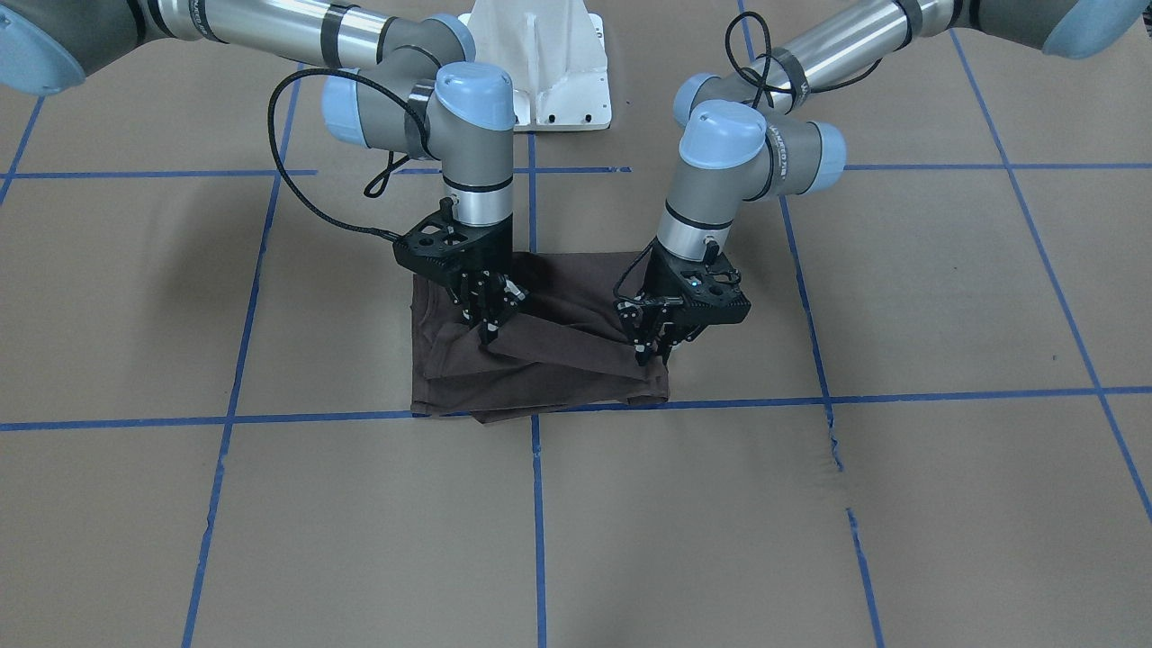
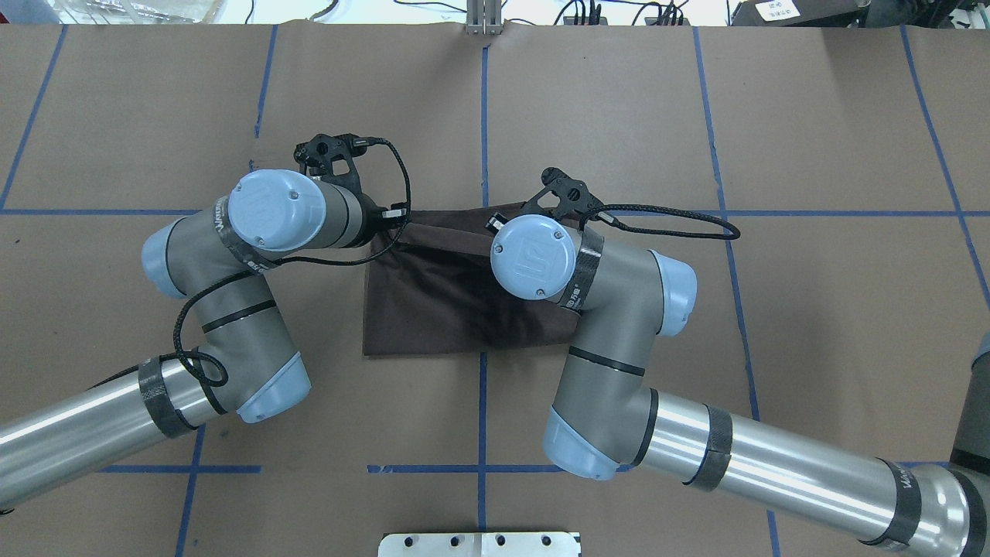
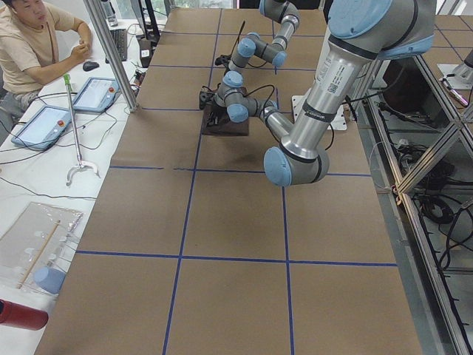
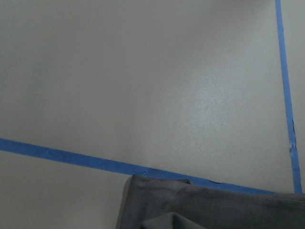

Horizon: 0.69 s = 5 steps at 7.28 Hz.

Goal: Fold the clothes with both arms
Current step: 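Lay the folded edge down and open both grippers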

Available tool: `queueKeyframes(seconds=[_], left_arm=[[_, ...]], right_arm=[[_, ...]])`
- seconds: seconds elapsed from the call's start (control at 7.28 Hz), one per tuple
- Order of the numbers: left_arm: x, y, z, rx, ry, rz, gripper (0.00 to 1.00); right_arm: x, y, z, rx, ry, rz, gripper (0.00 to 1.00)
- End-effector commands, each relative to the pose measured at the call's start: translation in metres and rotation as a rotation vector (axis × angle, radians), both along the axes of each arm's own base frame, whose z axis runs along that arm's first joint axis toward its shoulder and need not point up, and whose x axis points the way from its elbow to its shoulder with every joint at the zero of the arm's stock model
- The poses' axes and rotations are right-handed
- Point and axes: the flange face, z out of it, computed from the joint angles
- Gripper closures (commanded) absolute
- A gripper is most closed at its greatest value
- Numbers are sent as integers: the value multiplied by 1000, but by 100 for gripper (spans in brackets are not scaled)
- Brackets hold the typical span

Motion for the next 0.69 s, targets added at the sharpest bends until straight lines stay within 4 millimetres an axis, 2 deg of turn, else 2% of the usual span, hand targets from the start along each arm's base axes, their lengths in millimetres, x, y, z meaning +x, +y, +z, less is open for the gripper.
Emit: queueKeyframes(seconds=[0.0,0.14,0.41,0.55], left_arm=[[-56,-19,-5,95,-11,117,0],[-65,-20,5,107,-26,129,0],[-65,-20,4,107,-23,126,0],[-65,-20,4,106,-22,126,0]], right_arm=[[1,-2,-17,62,20,-76,0],[-13,14,-22,98,40,-132,0],[-38,46,-15,156,93,-245,0],[-44,45,-8,205,149,-312,0]])
